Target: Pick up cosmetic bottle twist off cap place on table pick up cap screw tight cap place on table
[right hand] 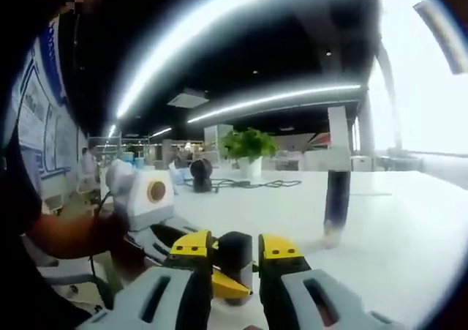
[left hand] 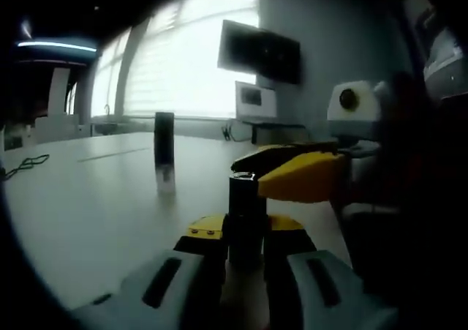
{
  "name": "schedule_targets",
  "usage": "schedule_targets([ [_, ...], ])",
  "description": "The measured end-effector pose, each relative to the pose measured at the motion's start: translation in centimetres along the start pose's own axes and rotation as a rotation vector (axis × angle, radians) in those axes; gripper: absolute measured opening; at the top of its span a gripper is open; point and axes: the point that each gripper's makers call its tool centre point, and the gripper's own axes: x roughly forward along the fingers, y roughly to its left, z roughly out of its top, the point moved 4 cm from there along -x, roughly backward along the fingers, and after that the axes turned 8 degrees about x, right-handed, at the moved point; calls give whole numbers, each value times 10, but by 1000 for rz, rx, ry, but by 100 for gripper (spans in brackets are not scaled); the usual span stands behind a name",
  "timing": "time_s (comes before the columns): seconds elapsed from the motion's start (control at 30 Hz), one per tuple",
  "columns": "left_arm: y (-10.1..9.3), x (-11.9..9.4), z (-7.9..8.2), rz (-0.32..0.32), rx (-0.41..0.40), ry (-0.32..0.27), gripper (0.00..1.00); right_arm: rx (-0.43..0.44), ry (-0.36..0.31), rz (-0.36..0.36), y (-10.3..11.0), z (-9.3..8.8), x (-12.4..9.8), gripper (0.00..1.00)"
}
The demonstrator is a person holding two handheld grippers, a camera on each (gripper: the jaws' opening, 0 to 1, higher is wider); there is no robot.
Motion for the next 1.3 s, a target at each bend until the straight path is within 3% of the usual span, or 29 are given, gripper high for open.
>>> schedule_targets([
  [0.13,-1,0,0,4,12,1,9,-29,-6,-67,-2,0,5,18],
  [0.27,0,0,0,6,-3,2,9,-11,-13,-80,3,0,9,17],
  [0.37,1,0,0,6,-8,2,9,-52,-14,-121,1,0,9,16],
  [0.67,-1,1,1,5,-11,2,9,-45,11,-137,2,1,8,13],
  [1.3,3,2,-1,-3,0,5,9,-59,55,-27,0,1,8,11],
])
